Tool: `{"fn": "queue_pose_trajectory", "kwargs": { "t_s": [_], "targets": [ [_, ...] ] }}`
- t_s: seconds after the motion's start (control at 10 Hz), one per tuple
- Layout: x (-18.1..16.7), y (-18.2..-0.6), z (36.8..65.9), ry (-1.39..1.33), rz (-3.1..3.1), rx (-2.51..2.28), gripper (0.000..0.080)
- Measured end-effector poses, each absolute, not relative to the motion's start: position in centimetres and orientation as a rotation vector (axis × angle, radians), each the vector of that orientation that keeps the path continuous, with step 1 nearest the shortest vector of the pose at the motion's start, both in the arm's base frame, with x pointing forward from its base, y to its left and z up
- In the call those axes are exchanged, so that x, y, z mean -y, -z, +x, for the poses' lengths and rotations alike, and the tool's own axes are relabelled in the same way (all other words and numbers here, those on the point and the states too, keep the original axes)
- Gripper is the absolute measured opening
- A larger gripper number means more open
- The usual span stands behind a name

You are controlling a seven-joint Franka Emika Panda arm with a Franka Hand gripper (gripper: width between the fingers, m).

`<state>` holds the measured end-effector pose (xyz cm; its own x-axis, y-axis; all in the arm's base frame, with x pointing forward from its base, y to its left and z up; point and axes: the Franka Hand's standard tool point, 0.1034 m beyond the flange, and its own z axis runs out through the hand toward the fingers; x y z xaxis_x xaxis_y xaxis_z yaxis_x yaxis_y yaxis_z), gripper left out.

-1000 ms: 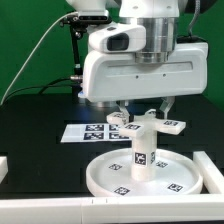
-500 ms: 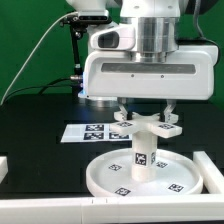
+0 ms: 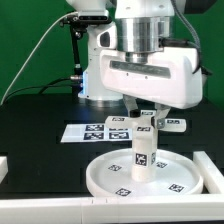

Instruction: Assemble round table

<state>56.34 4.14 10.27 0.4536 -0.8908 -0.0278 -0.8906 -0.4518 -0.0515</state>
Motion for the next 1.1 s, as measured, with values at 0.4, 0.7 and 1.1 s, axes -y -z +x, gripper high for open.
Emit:
{"fn": "queue_pose_trajectory", "kwargs": {
  "t_s": [0.4, 0.7, 1.1],
  "targets": [
    [-4.2, -10.2, 56.3, 0.0, -2.583, -1.715, 0.0438],
    [-4.5, -12.6, 56.9, 0.006, -2.751, -1.408, 0.0637],
    [-4.0, -12.9, 57.7, 0.113, -3.065, -0.416, 0.0648]
  ]
}}
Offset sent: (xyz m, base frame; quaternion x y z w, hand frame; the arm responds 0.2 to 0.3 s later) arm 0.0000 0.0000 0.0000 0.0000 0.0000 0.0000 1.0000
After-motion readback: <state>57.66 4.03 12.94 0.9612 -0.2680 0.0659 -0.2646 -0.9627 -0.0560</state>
